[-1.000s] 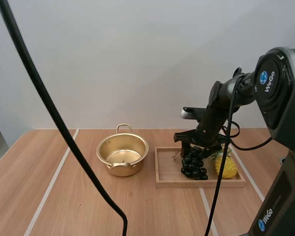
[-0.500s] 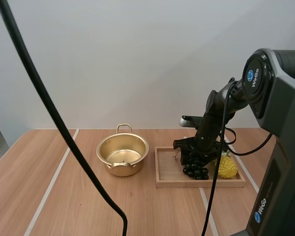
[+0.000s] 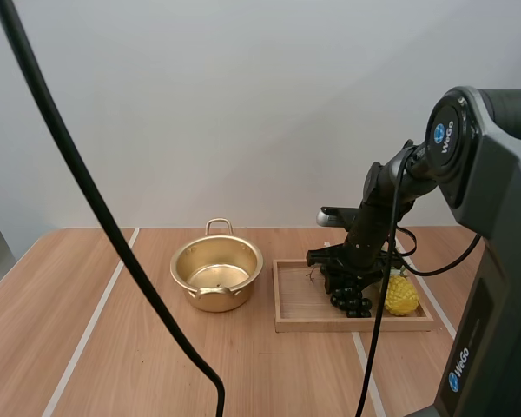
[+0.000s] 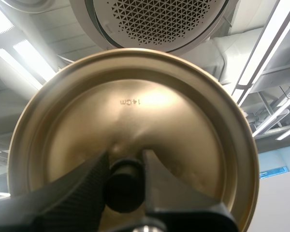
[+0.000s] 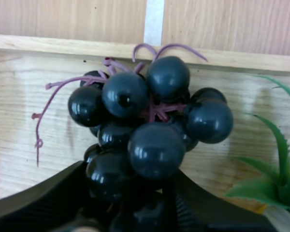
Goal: Open the pot, put the grape inside, and close it
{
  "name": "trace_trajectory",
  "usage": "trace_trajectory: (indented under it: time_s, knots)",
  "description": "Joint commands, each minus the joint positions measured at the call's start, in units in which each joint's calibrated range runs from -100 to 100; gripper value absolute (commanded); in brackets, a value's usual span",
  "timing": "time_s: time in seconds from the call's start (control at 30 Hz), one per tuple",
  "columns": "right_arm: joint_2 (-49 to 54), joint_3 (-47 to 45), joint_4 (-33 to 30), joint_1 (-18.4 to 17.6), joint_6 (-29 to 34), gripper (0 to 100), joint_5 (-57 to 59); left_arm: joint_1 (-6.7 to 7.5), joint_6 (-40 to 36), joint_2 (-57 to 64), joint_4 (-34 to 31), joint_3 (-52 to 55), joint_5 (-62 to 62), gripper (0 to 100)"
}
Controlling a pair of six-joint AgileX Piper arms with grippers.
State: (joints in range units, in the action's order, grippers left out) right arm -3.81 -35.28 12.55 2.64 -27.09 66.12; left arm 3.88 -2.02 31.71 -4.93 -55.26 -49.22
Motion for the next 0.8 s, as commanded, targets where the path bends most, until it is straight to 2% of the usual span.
trace_trajectory:
  time_s: [0.0,0.33,0.77]
  knots:
    - [0.22,0.15,-0.39,0.20,-0.51,0,-0.50,-0.04,-0.48,0.10,-0.52,-0.42,-0.29,0]
    - [3.95,0.28,-0.39,0.20,-0.51,0,0.92,-0.04,-0.48,0.10,-0.52,-0.42,-0.96,0]
    - [24.59,0.37,0.67,0.20,-4.70,0,1.09,-0.04,-0.48,0.10,-0.52,-0.42,-0.42,0]
